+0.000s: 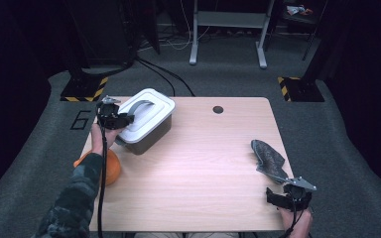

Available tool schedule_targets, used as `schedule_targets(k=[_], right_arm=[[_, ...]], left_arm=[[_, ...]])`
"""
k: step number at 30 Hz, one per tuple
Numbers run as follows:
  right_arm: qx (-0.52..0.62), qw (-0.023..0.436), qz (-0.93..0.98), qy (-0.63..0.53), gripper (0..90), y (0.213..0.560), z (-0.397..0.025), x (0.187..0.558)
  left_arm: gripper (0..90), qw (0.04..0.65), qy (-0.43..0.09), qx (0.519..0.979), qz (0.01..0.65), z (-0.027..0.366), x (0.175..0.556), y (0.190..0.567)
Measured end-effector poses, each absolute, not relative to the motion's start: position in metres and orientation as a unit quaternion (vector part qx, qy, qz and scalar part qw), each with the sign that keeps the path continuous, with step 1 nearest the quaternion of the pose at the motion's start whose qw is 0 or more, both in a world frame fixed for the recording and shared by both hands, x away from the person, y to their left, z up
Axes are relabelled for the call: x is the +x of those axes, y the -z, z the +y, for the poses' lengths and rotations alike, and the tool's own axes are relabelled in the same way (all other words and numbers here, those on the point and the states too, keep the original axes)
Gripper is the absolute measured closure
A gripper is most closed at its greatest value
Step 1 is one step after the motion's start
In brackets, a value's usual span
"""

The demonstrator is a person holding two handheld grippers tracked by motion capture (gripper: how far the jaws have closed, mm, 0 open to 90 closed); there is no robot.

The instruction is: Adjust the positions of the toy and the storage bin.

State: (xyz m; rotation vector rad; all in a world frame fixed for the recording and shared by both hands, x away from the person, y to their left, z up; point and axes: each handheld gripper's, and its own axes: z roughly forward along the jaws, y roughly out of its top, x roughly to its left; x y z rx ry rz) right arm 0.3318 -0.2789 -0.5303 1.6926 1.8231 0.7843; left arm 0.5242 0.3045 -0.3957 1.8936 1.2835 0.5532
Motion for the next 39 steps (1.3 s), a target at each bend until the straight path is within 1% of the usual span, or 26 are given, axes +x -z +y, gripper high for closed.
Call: schedule_targets(k=[11, 22, 31, 32, 35, 39], right_arm=[[0.623, 0.265, 0.676, -0.291, 0.8, 0.530, -0.279, 0.332], [0.624, 0.264, 0.675, -0.291, 0.8, 0.530, -0.279, 0.332], [0.626, 0.263, 0.674, -0.291, 0.9, 0.530, -0.279, 0.332], [0.626, 0.263, 0.674, -0.291, 0.8, 0.530, -0.279, 0.332], [0.626, 0.263, 0.674, -0.291, 0.8, 0.530, -0.279, 0.332], [0.626, 0.263, 0.674, -0.291, 0.9, 0.530, -0.279, 0.332]], left_arm=[[64.1, 0.383, -0.213, 0.745, 0.503, 0.289, 0.515, 0.395], [63.5, 0.380, -0.200, 0.758, 0.491, 0.272, 0.506, 0.391], [63.8, 0.376, -0.208, 0.749, 0.504, 0.268, 0.505, 0.392], [63.8, 0.383, -0.206, 0.742, 0.510, 0.267, 0.505, 0.393], [64.2, 0.377, -0.204, 0.746, 0.509, 0.267, 0.505, 0.392], [64.1, 0.377, -0.207, 0.740, 0.517, 0.263, 0.504, 0.392]])
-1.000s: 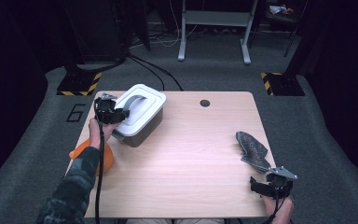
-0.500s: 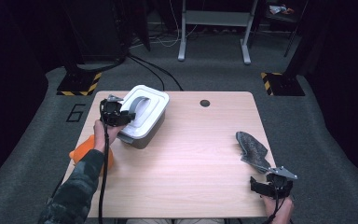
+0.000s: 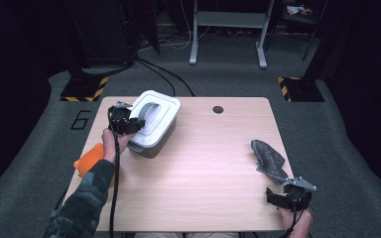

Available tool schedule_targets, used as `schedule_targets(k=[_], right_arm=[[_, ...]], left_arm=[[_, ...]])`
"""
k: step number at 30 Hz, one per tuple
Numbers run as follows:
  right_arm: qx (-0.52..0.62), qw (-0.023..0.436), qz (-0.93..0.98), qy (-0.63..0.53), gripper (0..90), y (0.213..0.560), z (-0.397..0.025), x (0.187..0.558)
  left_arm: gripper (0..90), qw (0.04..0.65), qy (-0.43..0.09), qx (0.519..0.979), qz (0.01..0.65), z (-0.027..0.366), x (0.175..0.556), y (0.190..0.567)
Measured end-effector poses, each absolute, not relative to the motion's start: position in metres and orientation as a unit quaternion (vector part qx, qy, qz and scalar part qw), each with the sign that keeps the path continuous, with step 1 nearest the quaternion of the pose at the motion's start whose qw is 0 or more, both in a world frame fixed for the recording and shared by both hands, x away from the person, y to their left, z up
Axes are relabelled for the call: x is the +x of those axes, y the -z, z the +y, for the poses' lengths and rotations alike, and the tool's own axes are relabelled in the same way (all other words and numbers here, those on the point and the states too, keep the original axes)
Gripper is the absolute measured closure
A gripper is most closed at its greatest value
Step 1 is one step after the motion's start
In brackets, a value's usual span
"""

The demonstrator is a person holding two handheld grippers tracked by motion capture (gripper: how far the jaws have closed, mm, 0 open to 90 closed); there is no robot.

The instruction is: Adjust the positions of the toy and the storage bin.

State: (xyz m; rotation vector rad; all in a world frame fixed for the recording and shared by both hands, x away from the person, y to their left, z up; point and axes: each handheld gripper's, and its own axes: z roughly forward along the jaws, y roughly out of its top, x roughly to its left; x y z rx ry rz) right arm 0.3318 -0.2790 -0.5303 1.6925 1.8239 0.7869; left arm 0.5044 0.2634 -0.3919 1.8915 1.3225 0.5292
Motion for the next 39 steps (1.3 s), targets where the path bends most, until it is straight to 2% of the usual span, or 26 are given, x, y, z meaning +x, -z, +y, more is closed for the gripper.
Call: schedule_targets(k=[3, 5, 6, 7, 8, 10, 12, 15, 16, 19, 30, 35, 39], right_arm=[[0.626, 0.263, 0.674, -0.291, 0.9, 0.530, -0.279, 0.332], [0.626, 0.263, 0.674, -0.291, 0.9, 0.530, -0.279, 0.332], [0.626, 0.263, 0.674, -0.291, 0.9, 0.530, -0.279, 0.332], [0.625, 0.263, 0.675, -0.291, 0.9, 0.530, -0.279, 0.332], [0.625, 0.263, 0.675, -0.291, 0.9, 0.530, -0.279, 0.332], [0.625, 0.263, 0.674, -0.291, 0.9, 0.530, -0.279, 0.332], [0.625, 0.263, 0.675, -0.291, 0.9, 0.530, -0.279, 0.332], [0.625, 0.263, 0.675, -0.291, 0.9, 0.530, -0.279, 0.332], [0.626, 0.263, 0.674, -0.291, 0.9, 0.530, -0.279, 0.332], [0.626, 0.263, 0.674, -0.291, 0.9, 0.530, -0.279, 0.332], [0.626, 0.263, 0.674, -0.291, 0.9, 0.530, -0.279, 0.332], [0.623, 0.264, 0.676, -0.292, 1.0, 0.530, -0.280, 0.332], [0.623, 0.264, 0.676, -0.291, 1.0, 0.530, -0.279, 0.332]], left_arm=[[63.6, 0.382, -0.206, 0.739, 0.516, 0.264, 0.506, 0.393], [57.4, 0.377, -0.207, 0.745, 0.509, 0.266, 0.507, 0.393], [57.4, 0.383, -0.205, 0.743, 0.510, 0.267, 0.508, 0.392], [53.4, 0.382, -0.214, 0.739, 0.513, 0.268, 0.508, 0.392], [44.7, 0.386, -0.219, 0.739, 0.508, 0.274, 0.507, 0.388], [37.4, 0.390, -0.223, 0.736, 0.507, 0.280, 0.506, 0.385], [35.0, 0.389, -0.232, 0.734, 0.507, 0.286, 0.505, 0.382], [26.5, 0.373, -0.255, 0.729, 0.514, 0.302, 0.503, 0.380], [21.8, 0.370, -0.257, 0.729, 0.515, 0.307, 0.504, 0.381], [15.8, 0.363, -0.250, 0.724, 0.531, 0.319, 0.505, 0.385], [15.5, 0.333, -0.232, 0.730, 0.550, 0.338, 0.507, 0.401], [36.1, 0.378, -0.204, 0.725, 0.539, 0.341, 0.505, 0.404], [44.4, 0.375, -0.195, 0.735, 0.531, 0.340, 0.504, 0.402]])
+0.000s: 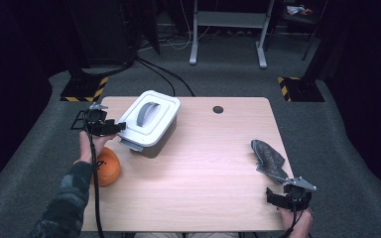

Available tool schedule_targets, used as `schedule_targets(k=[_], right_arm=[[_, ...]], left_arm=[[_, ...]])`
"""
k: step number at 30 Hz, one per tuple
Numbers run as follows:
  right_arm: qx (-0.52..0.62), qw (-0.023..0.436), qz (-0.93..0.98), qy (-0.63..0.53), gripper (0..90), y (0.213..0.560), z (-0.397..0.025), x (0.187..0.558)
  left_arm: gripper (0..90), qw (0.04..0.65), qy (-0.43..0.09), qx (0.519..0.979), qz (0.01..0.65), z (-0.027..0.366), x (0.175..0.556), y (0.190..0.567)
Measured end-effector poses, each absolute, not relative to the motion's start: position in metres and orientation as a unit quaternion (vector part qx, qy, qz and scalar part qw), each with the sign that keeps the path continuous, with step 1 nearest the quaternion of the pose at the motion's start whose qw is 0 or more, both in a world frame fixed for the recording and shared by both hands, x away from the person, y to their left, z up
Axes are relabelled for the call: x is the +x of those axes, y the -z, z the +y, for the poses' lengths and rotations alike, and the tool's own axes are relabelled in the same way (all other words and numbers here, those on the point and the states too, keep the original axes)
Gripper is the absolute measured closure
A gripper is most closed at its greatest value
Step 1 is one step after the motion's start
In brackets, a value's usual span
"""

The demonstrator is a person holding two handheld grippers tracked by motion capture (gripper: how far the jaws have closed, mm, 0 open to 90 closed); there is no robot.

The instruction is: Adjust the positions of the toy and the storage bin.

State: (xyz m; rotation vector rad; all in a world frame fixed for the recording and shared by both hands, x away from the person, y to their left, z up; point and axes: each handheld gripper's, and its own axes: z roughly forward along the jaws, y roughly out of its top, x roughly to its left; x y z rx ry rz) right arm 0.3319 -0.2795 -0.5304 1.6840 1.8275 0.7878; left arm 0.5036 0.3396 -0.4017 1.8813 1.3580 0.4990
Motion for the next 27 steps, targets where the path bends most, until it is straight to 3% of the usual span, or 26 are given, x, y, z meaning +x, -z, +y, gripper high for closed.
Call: schedule_targets(k=[7, 27], right_arm=[[0.624, 0.263, 0.675, -0.292, 1.0, 0.530, -0.279, 0.332], [0.624, 0.263, 0.675, -0.292, 1.1, 0.530, -0.279, 0.332]], left_arm=[[48.1, 0.385, -0.186, 0.733, 0.529, 0.337, 0.503, 0.402], [44.5, 0.387, -0.181, 0.754, 0.498, 0.298, 0.483, 0.402]])
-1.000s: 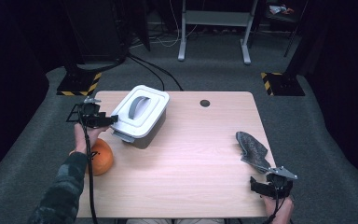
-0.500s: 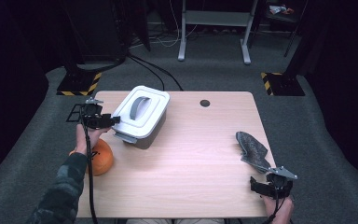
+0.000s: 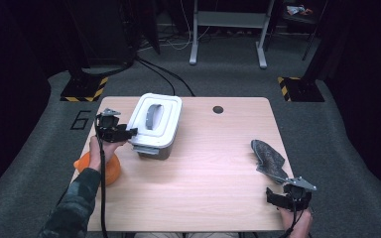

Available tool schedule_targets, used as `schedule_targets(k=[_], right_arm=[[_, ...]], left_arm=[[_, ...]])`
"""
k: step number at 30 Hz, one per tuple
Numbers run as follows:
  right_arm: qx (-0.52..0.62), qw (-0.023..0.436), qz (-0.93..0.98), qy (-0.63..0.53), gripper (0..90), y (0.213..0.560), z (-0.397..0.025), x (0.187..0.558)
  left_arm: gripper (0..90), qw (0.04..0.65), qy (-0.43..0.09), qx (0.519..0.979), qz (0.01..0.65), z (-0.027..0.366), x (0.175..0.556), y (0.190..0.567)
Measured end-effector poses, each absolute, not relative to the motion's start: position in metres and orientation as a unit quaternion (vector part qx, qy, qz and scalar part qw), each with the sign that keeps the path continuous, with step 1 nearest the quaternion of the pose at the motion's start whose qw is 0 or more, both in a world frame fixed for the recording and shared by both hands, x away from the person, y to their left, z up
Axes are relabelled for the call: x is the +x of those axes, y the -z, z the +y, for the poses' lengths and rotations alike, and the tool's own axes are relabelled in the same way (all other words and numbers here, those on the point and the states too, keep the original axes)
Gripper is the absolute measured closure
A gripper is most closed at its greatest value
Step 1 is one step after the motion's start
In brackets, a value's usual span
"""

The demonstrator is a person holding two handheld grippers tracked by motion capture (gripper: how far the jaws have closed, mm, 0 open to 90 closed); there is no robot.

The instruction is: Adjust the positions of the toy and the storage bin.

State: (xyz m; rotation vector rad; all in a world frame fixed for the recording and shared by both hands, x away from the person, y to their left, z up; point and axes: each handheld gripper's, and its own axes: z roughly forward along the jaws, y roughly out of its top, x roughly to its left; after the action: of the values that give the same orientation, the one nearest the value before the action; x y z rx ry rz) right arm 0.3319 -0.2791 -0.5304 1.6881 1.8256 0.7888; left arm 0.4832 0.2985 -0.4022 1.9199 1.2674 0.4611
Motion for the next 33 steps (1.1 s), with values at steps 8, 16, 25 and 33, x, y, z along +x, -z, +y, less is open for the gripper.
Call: schedule_targets(k=[8, 16, 25, 33], right_arm=[[0.624, 0.264, 0.675, -0.292, 1.2, 0.530, -0.279, 0.332], [0.624, 0.264, 0.675, -0.292, 1.2, 0.530, -0.279, 0.332], [0.624, 0.264, 0.675, -0.292, 1.2, 0.530, -0.279, 0.332], [0.624, 0.263, 0.676, -0.292, 1.2, 0.530, -0.279, 0.332]], left_arm=[[38.5, 0.377, -0.190, 0.763, 0.489, 0.284, 0.477, 0.402], [36.3, 0.379, -0.190, 0.768, 0.479, 0.277, 0.471, 0.402], [36.4, 0.382, -0.184, 0.781, 0.458, 0.262, 0.466, 0.402], [35.7, 0.383, -0.177, 0.790, 0.446, 0.250, 0.464, 0.401]])
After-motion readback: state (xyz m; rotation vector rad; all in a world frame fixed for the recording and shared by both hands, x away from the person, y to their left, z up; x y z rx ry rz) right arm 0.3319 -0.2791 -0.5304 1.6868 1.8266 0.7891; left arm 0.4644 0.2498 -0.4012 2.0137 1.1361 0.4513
